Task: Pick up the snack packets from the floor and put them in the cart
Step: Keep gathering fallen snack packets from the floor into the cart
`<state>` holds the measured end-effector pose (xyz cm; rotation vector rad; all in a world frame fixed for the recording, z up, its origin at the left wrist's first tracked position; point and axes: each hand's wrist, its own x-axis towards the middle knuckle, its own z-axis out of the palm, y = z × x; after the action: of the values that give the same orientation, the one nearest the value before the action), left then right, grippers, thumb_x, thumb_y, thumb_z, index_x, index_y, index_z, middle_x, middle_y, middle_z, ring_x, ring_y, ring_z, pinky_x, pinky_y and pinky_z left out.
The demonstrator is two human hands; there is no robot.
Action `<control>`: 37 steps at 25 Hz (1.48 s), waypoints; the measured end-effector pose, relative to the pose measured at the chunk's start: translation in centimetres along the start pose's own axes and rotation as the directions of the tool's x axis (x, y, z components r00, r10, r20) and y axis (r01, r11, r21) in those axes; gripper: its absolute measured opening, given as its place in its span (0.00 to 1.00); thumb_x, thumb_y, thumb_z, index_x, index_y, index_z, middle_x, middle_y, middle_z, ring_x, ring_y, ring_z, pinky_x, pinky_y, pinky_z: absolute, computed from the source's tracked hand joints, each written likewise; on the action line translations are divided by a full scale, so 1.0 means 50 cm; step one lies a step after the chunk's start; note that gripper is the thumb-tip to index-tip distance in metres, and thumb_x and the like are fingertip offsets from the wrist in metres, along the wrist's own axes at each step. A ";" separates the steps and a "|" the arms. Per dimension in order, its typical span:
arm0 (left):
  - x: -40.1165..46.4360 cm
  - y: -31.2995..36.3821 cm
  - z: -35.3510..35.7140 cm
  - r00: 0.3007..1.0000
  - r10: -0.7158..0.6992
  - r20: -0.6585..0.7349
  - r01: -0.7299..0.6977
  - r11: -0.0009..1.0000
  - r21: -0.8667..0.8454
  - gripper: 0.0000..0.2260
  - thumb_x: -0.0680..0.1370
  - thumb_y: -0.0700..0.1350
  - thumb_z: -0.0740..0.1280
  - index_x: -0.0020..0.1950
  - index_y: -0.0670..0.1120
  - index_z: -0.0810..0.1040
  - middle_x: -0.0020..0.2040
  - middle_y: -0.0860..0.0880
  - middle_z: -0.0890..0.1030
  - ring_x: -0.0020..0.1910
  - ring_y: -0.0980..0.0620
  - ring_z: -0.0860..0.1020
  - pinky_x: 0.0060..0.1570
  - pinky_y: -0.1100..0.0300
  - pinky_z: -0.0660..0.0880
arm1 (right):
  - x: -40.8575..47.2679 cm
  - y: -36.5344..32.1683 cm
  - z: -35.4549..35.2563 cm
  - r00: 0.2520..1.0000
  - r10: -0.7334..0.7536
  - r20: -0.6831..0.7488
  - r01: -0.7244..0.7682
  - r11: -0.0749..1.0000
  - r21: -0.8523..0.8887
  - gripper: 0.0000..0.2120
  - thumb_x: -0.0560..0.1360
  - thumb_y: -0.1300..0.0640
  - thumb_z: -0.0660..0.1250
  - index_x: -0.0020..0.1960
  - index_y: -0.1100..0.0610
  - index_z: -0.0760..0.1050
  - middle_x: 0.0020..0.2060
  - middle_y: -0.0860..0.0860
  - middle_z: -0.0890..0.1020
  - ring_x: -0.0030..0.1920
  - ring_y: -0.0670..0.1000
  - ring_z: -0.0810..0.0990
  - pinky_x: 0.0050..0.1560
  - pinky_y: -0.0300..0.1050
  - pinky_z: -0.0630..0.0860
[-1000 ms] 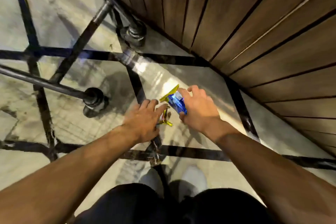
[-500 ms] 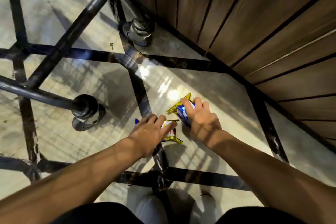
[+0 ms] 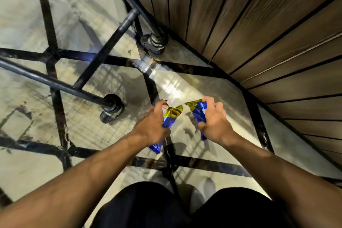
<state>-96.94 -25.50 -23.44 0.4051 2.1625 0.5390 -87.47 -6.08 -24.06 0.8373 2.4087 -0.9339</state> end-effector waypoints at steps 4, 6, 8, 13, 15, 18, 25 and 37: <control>-0.190 0.162 -0.115 0.991 -0.112 -0.067 0.091 0.960 -0.264 0.37 0.63 0.49 0.67 0.70 0.53 0.57 0.61 0.44 0.72 0.58 0.43 0.75 0.58 0.47 0.75 | -0.183 -0.129 -0.163 1.000 -0.018 0.004 0.017 0.988 0.155 0.29 0.70 0.63 0.65 0.68 0.49 0.59 0.57 0.54 0.65 0.58 0.59 0.68 0.55 0.52 0.71; -0.302 0.247 -0.181 0.986 -0.124 -0.111 0.082 0.942 -0.327 0.37 0.63 0.48 0.67 0.71 0.54 0.57 0.63 0.44 0.72 0.59 0.44 0.75 0.60 0.47 0.74 | -0.282 -0.198 -0.249 1.000 -0.022 -0.013 0.024 0.982 0.187 0.31 0.69 0.63 0.66 0.68 0.50 0.59 0.58 0.56 0.66 0.59 0.60 0.68 0.59 0.53 0.71; -0.440 0.345 -0.265 0.985 -0.120 -0.123 0.066 0.925 -0.373 0.37 0.65 0.46 0.68 0.72 0.53 0.57 0.64 0.44 0.71 0.61 0.43 0.74 0.63 0.47 0.73 | -0.390 -0.281 -0.358 0.999 -0.004 -0.035 0.012 0.972 0.233 0.32 0.69 0.64 0.66 0.68 0.50 0.58 0.59 0.56 0.67 0.60 0.58 0.68 0.61 0.52 0.70; -0.769 0.556 -0.474 0.967 -0.158 -0.202 0.065 0.913 -0.403 0.36 0.71 0.41 0.70 0.74 0.49 0.56 0.66 0.43 0.69 0.63 0.42 0.73 0.64 0.50 0.71 | -0.662 -0.512 -0.600 0.995 0.064 -0.077 -0.030 0.927 0.374 0.28 0.68 0.66 0.65 0.66 0.54 0.61 0.58 0.55 0.69 0.59 0.55 0.65 0.61 0.51 0.68; -0.873 0.600 -0.539 0.947 -0.193 -0.257 0.074 0.910 -0.409 0.36 0.71 0.42 0.71 0.74 0.49 0.57 0.65 0.43 0.70 0.61 0.42 0.74 0.59 0.52 0.72 | -0.751 -0.583 -0.673 0.991 0.055 -0.120 -0.001 0.912 0.410 0.26 0.68 0.67 0.65 0.63 0.55 0.62 0.56 0.53 0.69 0.61 0.57 0.66 0.59 0.48 0.67; -0.978 0.640 -0.598 0.918 -0.178 -0.354 0.011 0.904 -0.427 0.35 0.69 0.45 0.70 0.73 0.51 0.57 0.64 0.45 0.72 0.60 0.42 0.76 0.59 0.49 0.74 | -0.838 -0.650 -0.740 0.986 0.000 -0.166 0.075 0.891 0.448 0.24 0.68 0.68 0.65 0.58 0.52 0.61 0.52 0.51 0.70 0.60 0.57 0.68 0.54 0.44 0.67; -1.051 0.666 -0.665 0.836 -0.268 -0.478 0.017 0.884 -0.466 0.37 0.72 0.45 0.72 0.75 0.52 0.54 0.67 0.45 0.69 0.60 0.44 0.75 0.59 0.48 0.74 | -0.882 -0.732 -0.813 0.984 -0.146 -0.105 0.175 0.914 0.366 0.25 0.70 0.66 0.67 0.62 0.52 0.61 0.54 0.51 0.68 0.55 0.49 0.64 0.51 0.43 0.65; -1.082 0.560 -0.791 0.808 -0.278 -0.519 -0.022 0.867 -0.499 0.36 0.73 0.46 0.71 0.74 0.55 0.55 0.65 0.47 0.69 0.56 0.45 0.76 0.53 0.49 0.76 | -0.895 -0.918 -0.766 0.980 -0.167 -0.104 0.192 0.925 0.328 0.33 0.70 0.62 0.68 0.71 0.51 0.59 0.58 0.55 0.70 0.45 0.40 0.67 0.51 0.45 0.69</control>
<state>-94.20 -35.91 48.38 -0.2318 2.4792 1.2184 -91.63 -23.11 48.53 0.7855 2.4578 -1.4423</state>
